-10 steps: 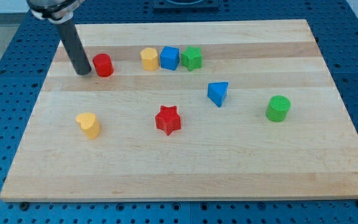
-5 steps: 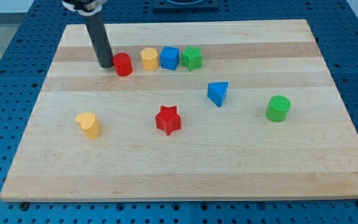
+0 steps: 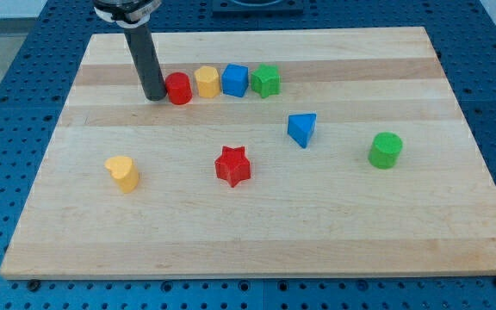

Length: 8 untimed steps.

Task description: Move the red circle to the left side of the yellow hexagon

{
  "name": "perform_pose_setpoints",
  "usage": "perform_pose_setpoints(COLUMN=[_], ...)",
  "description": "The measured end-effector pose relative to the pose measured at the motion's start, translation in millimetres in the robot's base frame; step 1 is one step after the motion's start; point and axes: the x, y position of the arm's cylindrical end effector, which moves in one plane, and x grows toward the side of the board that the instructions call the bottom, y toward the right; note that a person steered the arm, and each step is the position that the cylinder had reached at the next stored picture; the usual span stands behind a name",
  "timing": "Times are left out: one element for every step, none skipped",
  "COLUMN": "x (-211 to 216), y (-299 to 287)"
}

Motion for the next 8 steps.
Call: perform_pose_setpoints(x=[1,47,58,54,23,16,6,0], y=[0,-7,13,14,25,25,25,25])
